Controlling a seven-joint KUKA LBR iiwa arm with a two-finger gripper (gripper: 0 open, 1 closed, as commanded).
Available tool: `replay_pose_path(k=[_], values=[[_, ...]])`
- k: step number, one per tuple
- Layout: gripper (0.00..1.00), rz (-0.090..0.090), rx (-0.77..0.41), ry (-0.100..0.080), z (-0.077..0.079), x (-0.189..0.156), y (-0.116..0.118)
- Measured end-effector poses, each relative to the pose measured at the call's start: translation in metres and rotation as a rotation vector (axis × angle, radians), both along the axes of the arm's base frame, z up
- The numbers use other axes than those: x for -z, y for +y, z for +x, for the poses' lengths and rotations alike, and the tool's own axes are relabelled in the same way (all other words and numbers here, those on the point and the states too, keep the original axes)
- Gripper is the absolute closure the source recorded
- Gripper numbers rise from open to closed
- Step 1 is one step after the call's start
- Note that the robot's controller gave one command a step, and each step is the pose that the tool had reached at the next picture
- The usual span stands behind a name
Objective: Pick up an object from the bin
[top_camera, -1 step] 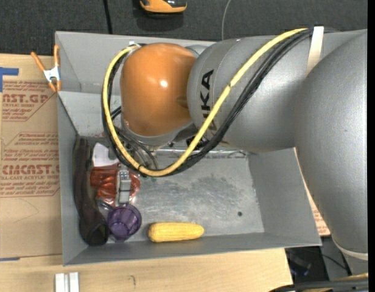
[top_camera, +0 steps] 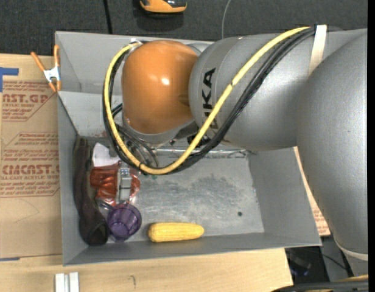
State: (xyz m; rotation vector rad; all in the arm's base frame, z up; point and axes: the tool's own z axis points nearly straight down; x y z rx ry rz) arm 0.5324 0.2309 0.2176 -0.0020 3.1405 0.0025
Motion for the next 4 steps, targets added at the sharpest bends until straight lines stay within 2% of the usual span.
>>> replay_pose_path(k=[1, 2, 3, 4], values=[[0.00, 0.003, 0.041, -0.007, -0.014, 0.052, -0.006], [0.00, 0.001, -0.038, -0.005, -0.023, 0.096, -0.018], [1.00, 0.001, 0.163, -0.001, 0.021, 0.147, -0.048], [1.00, 0.001, 0.163, -0.001, 0.021, 0.147, -0.048]])
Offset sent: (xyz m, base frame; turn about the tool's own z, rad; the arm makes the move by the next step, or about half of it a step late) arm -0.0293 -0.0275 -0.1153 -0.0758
